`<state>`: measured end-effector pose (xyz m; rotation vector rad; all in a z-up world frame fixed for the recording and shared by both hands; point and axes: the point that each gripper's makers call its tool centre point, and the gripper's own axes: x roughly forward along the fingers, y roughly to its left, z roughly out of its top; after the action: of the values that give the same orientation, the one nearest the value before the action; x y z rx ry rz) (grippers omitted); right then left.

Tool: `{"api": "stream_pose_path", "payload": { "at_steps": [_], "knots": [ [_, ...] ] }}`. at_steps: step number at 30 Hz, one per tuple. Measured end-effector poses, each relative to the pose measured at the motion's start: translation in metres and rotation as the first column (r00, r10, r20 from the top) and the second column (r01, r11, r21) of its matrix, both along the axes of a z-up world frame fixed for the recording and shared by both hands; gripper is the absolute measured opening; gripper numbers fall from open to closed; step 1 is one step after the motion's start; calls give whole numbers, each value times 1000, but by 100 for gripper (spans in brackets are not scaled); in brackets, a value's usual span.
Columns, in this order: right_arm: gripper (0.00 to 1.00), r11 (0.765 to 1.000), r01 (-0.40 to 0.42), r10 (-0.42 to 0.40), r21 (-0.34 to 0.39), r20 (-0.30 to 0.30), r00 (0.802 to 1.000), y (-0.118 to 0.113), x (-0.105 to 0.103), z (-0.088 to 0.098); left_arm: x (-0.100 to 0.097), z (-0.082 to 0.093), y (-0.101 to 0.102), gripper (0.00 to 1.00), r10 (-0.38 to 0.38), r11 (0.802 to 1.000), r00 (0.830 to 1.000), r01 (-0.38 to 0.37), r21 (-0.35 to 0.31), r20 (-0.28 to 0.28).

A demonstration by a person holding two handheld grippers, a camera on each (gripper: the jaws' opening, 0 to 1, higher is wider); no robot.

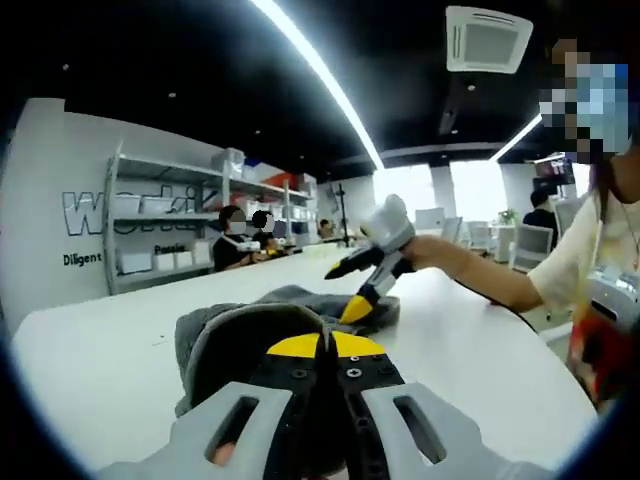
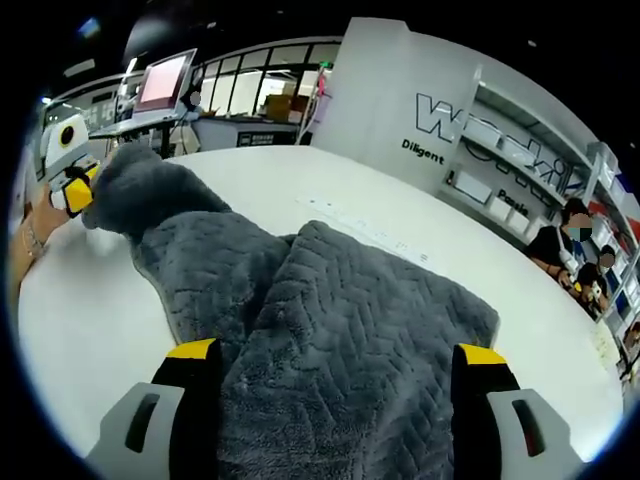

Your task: Fold the towel on the table until its edges align and the towel forms a compact rectangular stack.

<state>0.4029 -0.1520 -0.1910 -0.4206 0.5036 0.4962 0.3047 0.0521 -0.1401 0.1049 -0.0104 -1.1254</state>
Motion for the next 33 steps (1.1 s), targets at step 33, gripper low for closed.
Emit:
{"api": "stream_pose_path", "payload": {
  "at_steps": [33],
  "knots": [
    [97, 999, -2, 1, -40, -24, 1000, -4, -3, -8, -53, -88, -41, 2, -228, 894, 957, 279, 351, -179]
  ]
}}
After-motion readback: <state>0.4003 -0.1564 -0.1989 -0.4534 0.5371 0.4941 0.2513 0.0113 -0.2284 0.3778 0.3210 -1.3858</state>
